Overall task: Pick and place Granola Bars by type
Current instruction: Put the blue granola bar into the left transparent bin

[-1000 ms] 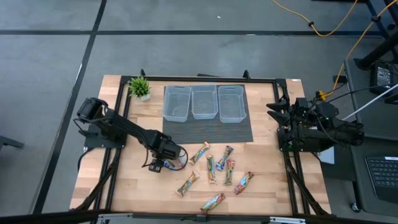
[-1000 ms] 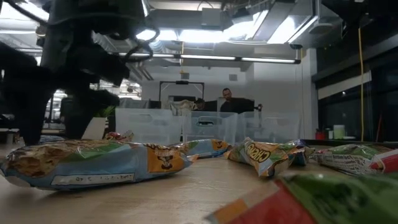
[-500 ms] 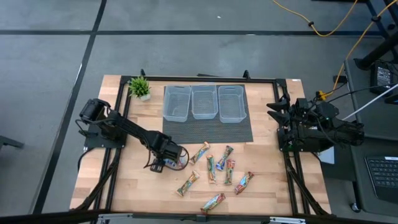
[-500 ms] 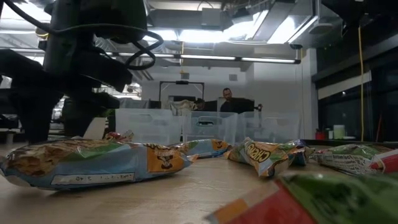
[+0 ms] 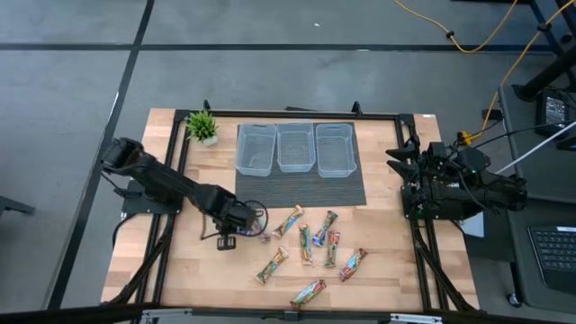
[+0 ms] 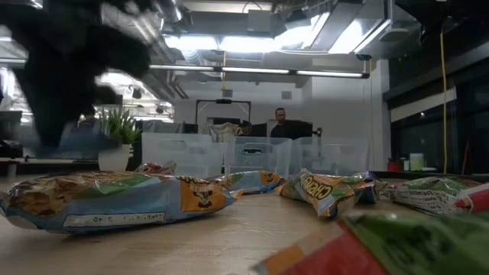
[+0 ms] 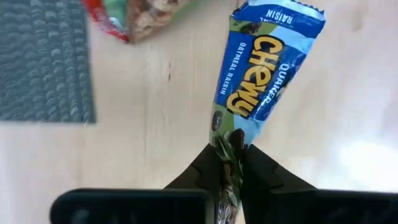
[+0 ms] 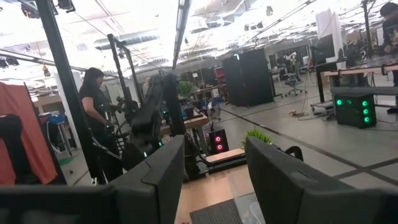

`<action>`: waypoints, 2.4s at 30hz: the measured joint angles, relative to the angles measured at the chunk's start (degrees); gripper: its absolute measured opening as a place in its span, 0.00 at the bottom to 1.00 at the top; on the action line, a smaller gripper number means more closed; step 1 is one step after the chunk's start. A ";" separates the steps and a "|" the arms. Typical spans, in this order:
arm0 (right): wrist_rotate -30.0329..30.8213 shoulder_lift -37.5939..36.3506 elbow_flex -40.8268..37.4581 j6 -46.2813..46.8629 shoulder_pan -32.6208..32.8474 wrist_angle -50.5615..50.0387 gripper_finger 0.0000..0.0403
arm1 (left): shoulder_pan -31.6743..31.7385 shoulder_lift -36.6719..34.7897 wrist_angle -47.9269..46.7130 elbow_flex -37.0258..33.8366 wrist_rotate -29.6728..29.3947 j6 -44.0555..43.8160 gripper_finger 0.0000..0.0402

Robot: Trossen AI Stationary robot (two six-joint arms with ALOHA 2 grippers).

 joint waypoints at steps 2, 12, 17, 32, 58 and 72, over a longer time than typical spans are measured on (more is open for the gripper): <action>0.00 0.00 0.00 -0.76 -0.01 0.00 0.43 | 0.41 -3.38 -2.45 2.42 -2.10 -0.47 0.07; 0.04 0.00 0.00 -2.79 -0.01 0.06 0.43 | 8.39 -13.89 -5.25 20.14 -26.88 2.72 0.06; 0.02 -0.02 0.00 -2.77 -0.02 0.63 0.43 | 14.33 -16.55 -3.96 28.85 -33.62 7.87 0.09; 0.00 -0.02 -0.02 -2.46 -0.02 0.63 0.43 | 34.51 -11.63 -6.29 36.81 -27.97 12.03 0.08; -0.04 -0.02 -0.02 -2.79 -0.02 -0.10 0.43 | 45.87 12.40 -9.07 24.51 -14.48 19.00 0.10; -0.04 0.00 -0.02 -2.81 -0.02 -0.31 0.43 | 44.53 12.12 -7.36 23.18 -8.78 17.98 0.36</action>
